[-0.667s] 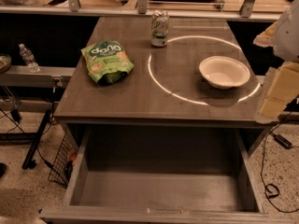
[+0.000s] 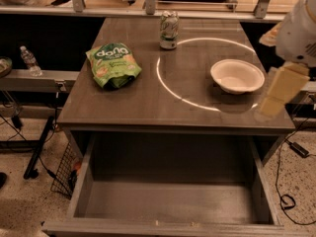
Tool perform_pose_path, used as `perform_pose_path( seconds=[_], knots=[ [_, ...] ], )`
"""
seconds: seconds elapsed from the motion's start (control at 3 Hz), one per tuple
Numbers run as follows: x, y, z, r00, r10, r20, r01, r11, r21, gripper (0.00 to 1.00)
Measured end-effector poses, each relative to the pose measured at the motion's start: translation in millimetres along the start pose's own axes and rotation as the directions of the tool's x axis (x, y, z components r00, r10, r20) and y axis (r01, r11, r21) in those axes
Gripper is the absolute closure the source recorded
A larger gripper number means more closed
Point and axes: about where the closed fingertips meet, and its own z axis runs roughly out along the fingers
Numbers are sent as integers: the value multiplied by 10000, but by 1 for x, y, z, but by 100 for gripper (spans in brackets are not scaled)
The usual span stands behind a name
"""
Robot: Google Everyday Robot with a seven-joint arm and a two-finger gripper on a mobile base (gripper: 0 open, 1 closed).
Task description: Place 7up can into top drawer
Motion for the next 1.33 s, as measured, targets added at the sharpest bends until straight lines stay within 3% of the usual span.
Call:
perform_pose_path(
  seconds=[0.33,0.67,1.0,1.33],
  knots=[
    [-47,-57,54,9961,146,870,-225,9957,898,0],
    [-78,-102,82,9847,301,1714,-592,9841,1673,0],
    [-116,-151,99,9642,288,2638,-986,9617,2557,0],
    [-126,-164,100,9558,224,2931,-1097,9522,2851,0]
  ],
)
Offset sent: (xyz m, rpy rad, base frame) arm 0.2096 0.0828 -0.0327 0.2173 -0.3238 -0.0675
